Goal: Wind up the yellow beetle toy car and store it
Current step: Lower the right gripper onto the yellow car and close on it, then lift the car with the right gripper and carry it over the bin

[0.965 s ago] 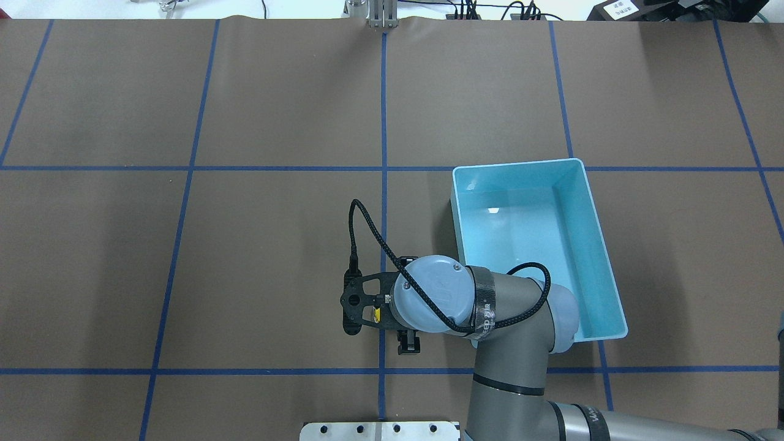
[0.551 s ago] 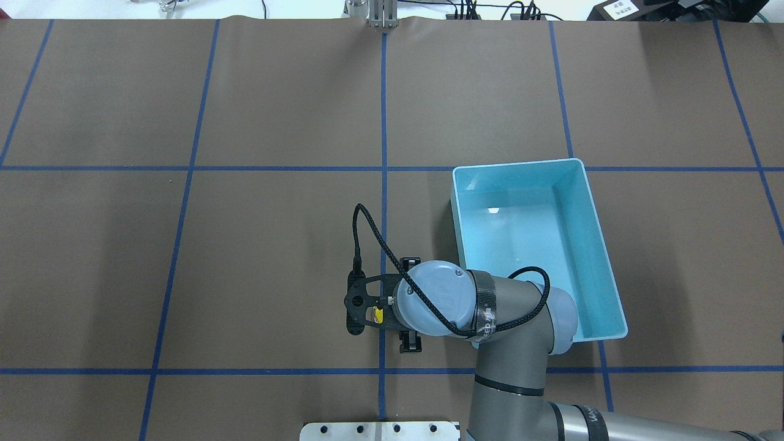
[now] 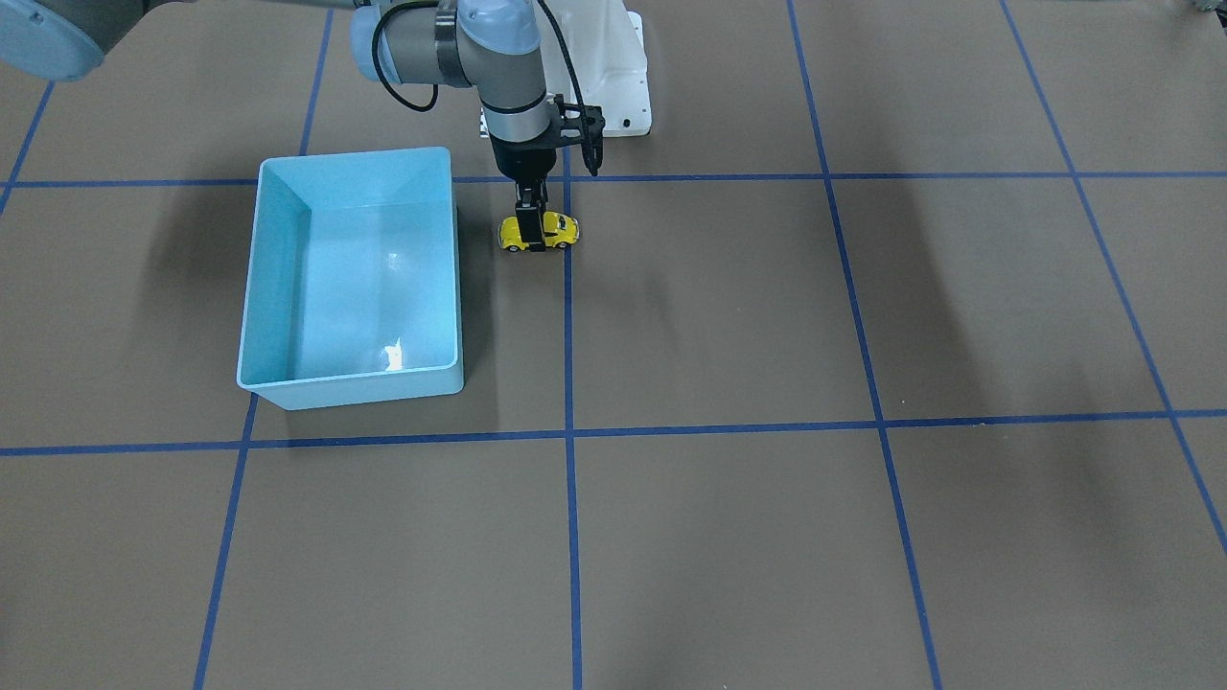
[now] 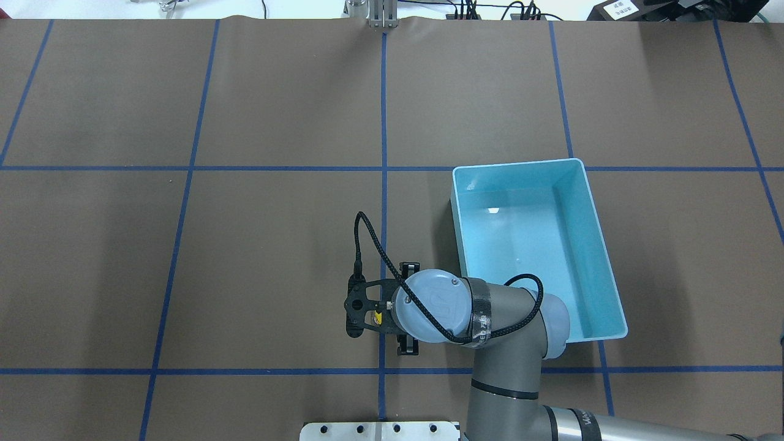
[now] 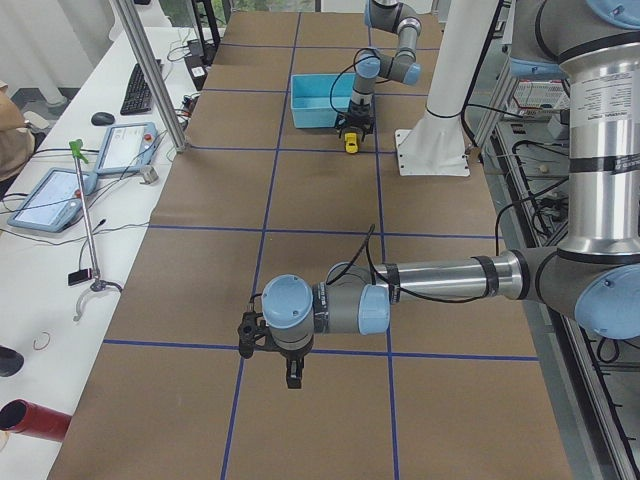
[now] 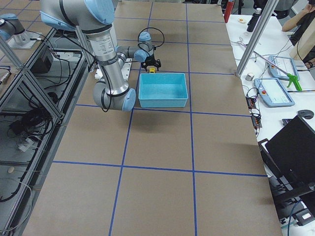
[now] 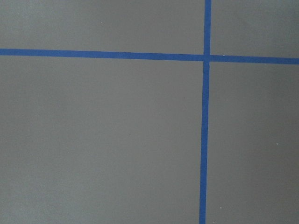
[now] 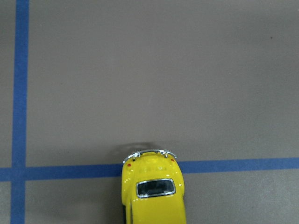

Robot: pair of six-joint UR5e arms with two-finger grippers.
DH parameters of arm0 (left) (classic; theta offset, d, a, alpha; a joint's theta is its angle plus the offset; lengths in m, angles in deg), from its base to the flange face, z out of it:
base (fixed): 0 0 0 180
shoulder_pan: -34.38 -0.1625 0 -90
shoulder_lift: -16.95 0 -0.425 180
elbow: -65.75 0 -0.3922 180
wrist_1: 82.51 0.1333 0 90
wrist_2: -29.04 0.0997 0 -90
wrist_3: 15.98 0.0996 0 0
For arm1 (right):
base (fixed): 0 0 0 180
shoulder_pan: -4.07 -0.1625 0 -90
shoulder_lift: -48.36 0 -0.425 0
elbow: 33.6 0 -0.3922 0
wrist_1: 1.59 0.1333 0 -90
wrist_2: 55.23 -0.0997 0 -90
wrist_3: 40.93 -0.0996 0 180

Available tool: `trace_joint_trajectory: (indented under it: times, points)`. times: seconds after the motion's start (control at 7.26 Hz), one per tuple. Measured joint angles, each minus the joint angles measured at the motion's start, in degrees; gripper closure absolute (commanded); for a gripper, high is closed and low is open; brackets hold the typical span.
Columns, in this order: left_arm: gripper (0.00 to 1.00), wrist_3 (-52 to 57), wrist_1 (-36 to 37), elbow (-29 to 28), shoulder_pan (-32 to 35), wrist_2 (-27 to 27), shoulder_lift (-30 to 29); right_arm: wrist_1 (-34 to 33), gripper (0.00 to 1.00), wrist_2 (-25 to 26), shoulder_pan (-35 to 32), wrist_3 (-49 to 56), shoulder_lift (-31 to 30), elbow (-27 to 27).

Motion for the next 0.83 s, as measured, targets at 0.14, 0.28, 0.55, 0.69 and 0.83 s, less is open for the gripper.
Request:
trace_joint_trajectory:
  times: [0.14,0.28,0.55,0.69,0.83]
  points:
    - [0.00,-0.1,0.0,0.0,0.0,0.0,0.0,0.1,1.00,0.1,0.4,-0.8,0.0,-0.1]
    - [0.00,-0.1,0.0,0.1,0.0,-0.1,-0.1,0.3,1.00,0.1,0.6,-1.3,0.0,-0.1]
    - [0.00,0.0,0.0,0.0,0.0,0.0,-0.1,0.4,1.00,-0.1,0.7,-2.0,0.0,0.5]
    - [0.00,0.0,0.0,-0.2,0.0,-0.1,-0.1,0.3,1.00,-0.3,0.7,-2.2,0.2,1.6]
    - [0.00,0.0,0.0,-0.2,0.0,-0.1,-0.1,-0.3,1.00,-0.9,0.3,-2.2,0.9,3.2]
